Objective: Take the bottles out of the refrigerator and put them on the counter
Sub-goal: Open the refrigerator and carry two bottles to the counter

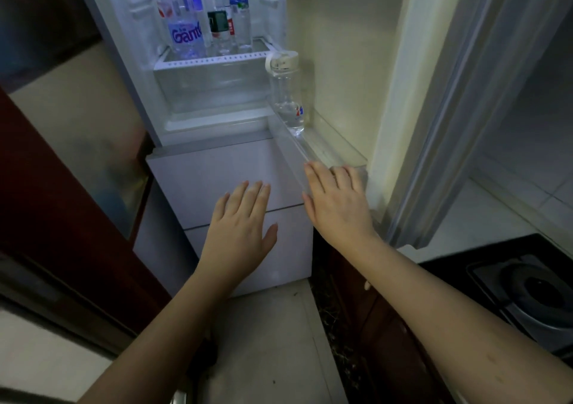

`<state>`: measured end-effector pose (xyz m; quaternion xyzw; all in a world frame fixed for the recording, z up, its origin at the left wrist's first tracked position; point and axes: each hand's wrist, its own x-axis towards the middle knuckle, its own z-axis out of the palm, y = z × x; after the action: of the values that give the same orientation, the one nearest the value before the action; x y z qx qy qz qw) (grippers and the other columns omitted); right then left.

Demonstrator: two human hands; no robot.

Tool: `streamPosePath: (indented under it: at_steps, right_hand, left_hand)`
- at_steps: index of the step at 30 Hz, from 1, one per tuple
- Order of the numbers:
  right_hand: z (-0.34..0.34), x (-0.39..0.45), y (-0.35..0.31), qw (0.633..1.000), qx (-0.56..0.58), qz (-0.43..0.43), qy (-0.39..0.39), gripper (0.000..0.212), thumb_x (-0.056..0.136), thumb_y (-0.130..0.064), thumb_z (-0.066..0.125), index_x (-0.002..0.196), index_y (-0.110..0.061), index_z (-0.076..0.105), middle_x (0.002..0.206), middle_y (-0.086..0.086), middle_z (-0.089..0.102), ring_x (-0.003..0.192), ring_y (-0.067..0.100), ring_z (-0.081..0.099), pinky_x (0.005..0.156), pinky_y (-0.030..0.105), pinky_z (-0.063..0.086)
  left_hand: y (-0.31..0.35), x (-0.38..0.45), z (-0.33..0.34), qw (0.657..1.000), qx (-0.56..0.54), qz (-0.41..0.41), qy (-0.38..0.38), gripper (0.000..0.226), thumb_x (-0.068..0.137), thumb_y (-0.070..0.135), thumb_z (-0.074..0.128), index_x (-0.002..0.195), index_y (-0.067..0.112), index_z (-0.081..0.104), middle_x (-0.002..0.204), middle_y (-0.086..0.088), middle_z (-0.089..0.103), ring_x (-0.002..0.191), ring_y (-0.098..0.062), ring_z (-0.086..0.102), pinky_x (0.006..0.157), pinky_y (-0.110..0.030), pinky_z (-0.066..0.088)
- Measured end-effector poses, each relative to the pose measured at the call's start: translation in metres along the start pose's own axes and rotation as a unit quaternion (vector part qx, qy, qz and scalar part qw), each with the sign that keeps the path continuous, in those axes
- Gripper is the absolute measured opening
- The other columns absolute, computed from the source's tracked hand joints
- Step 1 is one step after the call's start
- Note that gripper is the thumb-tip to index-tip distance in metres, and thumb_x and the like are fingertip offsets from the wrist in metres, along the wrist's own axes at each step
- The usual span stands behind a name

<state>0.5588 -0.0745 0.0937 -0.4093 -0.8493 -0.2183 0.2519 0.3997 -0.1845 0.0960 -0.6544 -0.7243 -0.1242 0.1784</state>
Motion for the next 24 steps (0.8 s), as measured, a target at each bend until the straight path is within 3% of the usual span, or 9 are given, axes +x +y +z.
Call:
streamPosePath:
  at_steps: [6,9,13,16,20,24]
  right_hand:
    - [0.002,0.0,0.019,0.997,0.008,0.066,0.041,0.044,0.095,-0.035,0.051,0.128,-0.006,0.059,0.119,0.011,0.062,0.096,0.032,0.058,0.1,0.046,0.041]
    - [0.006,0.001,0.021,0.992,0.022,0.102,0.075,0.038,0.092,-0.032,0.057,0.12,-0.007,0.063,0.112,0.014,0.063,0.094,0.036,0.058,0.105,0.05,0.036]
    - [0.015,0.0,0.01,0.99,0.049,0.099,0.091,0.037,0.094,-0.033,0.054,0.121,-0.01,0.062,0.112,0.009,0.064,0.114,0.039,0.054,0.116,0.057,0.02]
    - [0.016,0.01,-0.001,0.991,0.035,0.086,0.093,0.04,0.093,-0.033,0.053,0.124,-0.01,0.06,0.129,0.008,0.061,0.135,0.036,0.043,0.118,0.056,0.01]
    - [0.013,0.04,-0.026,0.99,0.09,0.034,0.102,0.047,0.092,-0.032,0.052,0.131,-0.007,0.054,0.132,0.011,0.058,0.137,0.034,0.042,0.119,0.054,0.016]
    - [0.016,0.078,-0.05,0.985,0.151,0.012,0.083,0.059,0.089,-0.028,0.063,0.14,-0.003,0.048,0.132,0.014,0.059,0.13,0.033,0.05,0.116,0.049,0.03]
  left_hand:
    - [0.006,0.005,0.013,0.999,-0.039,0.0,-0.017,0.067,0.095,0.041,0.051,0.151,0.009,0.032,0.155,-0.01,0.038,0.145,-0.027,0.031,0.117,-0.046,0.024]
    - [0.0,0.009,0.017,0.999,-0.043,0.002,-0.024,0.068,0.096,0.043,0.048,0.153,0.011,0.029,0.157,-0.008,0.035,0.147,-0.026,0.027,0.118,-0.044,0.021]
    - [-0.016,0.018,0.017,0.999,-0.04,0.004,-0.025,0.068,0.095,0.042,0.05,0.152,0.01,0.03,0.155,-0.009,0.037,0.146,-0.027,0.029,0.117,-0.046,0.024]
    - [-0.032,0.036,0.015,0.999,-0.024,0.02,-0.029,0.068,0.096,0.042,0.049,0.153,0.01,0.028,0.156,-0.009,0.036,0.147,-0.027,0.028,0.118,-0.048,0.024]
    - [-0.058,0.06,0.011,1.0,-0.013,0.02,-0.019,0.069,0.096,0.043,0.048,0.153,0.01,0.027,0.156,-0.009,0.035,0.147,-0.026,0.026,0.119,-0.048,0.023]
    - [-0.087,0.075,0.006,1.0,-0.008,0.014,0.006,0.069,0.095,0.044,0.047,0.152,0.009,0.03,0.155,-0.01,0.038,0.146,-0.026,0.028,0.118,-0.048,0.025]
